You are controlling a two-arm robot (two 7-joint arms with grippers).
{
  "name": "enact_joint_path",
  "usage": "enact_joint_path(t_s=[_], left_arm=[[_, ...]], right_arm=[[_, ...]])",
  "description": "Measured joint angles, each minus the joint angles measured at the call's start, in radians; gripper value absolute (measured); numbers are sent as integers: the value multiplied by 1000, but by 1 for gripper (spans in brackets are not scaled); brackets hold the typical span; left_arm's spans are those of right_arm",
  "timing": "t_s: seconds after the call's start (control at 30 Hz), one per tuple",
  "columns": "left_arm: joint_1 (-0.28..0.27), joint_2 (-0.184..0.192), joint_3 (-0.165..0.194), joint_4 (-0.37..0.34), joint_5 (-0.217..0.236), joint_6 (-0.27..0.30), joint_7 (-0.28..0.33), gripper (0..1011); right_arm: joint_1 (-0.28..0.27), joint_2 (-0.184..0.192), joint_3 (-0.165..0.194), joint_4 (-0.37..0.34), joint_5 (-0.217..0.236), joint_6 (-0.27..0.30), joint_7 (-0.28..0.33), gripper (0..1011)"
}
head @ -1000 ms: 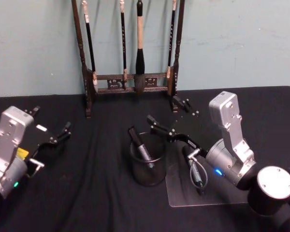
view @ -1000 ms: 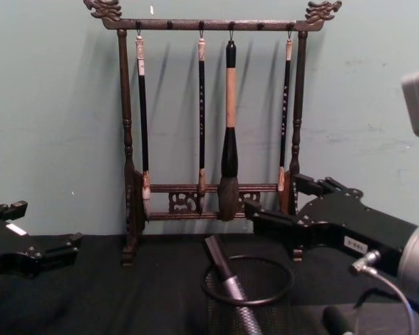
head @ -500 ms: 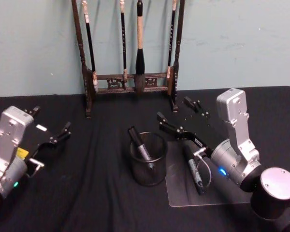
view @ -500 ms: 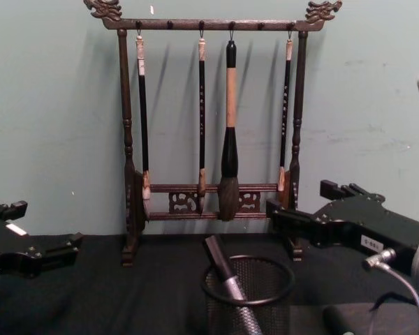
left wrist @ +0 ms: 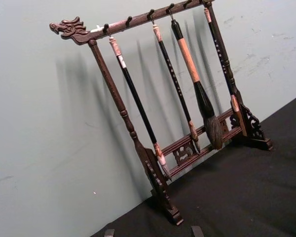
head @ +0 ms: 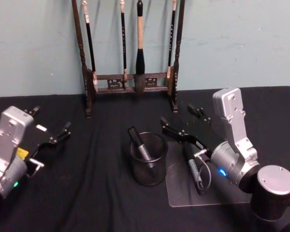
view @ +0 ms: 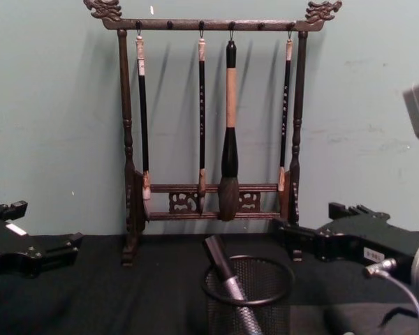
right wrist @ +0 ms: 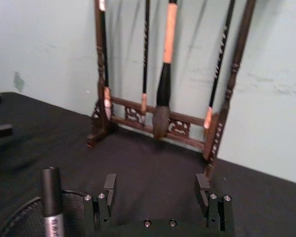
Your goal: Pick up the water-based marker from the table and place it into the pen holder.
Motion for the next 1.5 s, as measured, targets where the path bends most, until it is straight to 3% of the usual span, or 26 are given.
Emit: enact_joint_path(t_s=[0.43,0.6,1.5], left_arm=[[0,0,0,0,0,0,0,1009],[0,0,0,0,0,0,0,1009],[0,0,0,0,0,0,0,1009]], right_arm=[[-10,-37,34,-19,-42,151,-80,1002],[-19,-42,39,-31,-60,182,-89,1000],[-106,-37,63,-105,-128,242,-58,1000]])
